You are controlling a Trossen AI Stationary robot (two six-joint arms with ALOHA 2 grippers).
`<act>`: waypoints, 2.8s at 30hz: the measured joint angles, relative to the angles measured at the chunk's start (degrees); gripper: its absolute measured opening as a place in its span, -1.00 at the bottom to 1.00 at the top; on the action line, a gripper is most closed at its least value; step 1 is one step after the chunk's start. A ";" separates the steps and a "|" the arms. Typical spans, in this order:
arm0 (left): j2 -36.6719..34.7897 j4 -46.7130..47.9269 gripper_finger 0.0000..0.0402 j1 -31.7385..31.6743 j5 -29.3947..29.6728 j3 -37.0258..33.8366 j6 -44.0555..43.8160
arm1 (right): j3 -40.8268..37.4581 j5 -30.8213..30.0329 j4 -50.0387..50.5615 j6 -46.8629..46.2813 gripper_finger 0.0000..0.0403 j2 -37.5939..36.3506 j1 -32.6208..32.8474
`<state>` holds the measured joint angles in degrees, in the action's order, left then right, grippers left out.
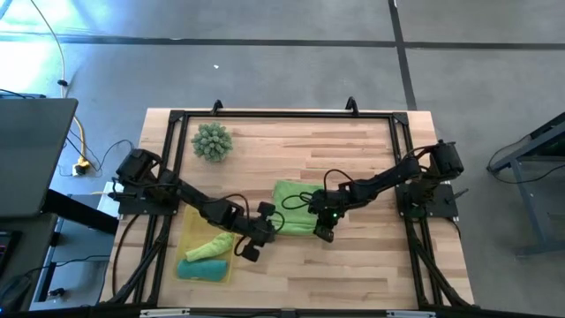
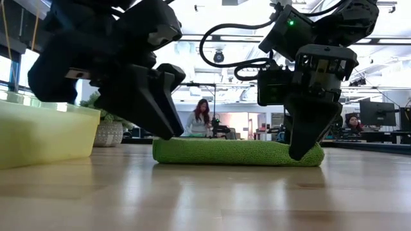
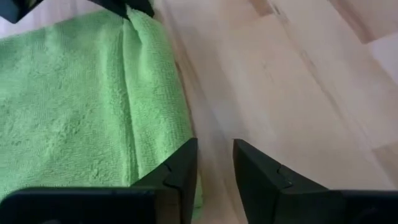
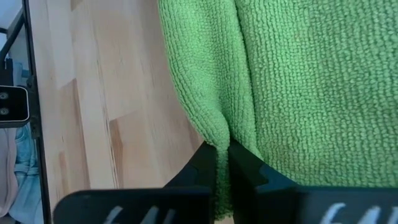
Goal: Roll microfiber towels into tight, uniform cylinder then place into a basket
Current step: Roll the green towel
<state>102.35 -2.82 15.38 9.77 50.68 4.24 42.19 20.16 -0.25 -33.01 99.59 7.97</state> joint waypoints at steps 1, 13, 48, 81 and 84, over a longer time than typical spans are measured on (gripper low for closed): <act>0.00 0.00 -0.51 -0.16 -0.44 0.00 -0.05 | 0.00 -0.01 -0.01 0.00 -0.99 0.00 0.00; 4.46 -1.08 -0.20 -1.11 4.00 0.07 0.91 | 0.00 -0.04 -0.74 0.00 -0.97 0.00 0.00; 4.26 -3.30 -0.36 -10.03 -0.08 0.04 5.69 | 0.04 -0.17 -1.31 1.77 -0.96 -0.02 0.02; 4.27 2.81 -0.95 -17.78 -29.75 0.02 -46.49 | 0.00 -37.46 1.77 34.73 -0.60 -13.74 19.25; 4.33 2.78 -0.92 -18.12 -30.74 0.02 -48.82 | 0.00 -37.59 -0.16 34.56 -0.46 -10.50 20.10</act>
<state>106.67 -0.03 -2.75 -20.97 50.69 -44.58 42.19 -17.43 -0.41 1.54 89.09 28.06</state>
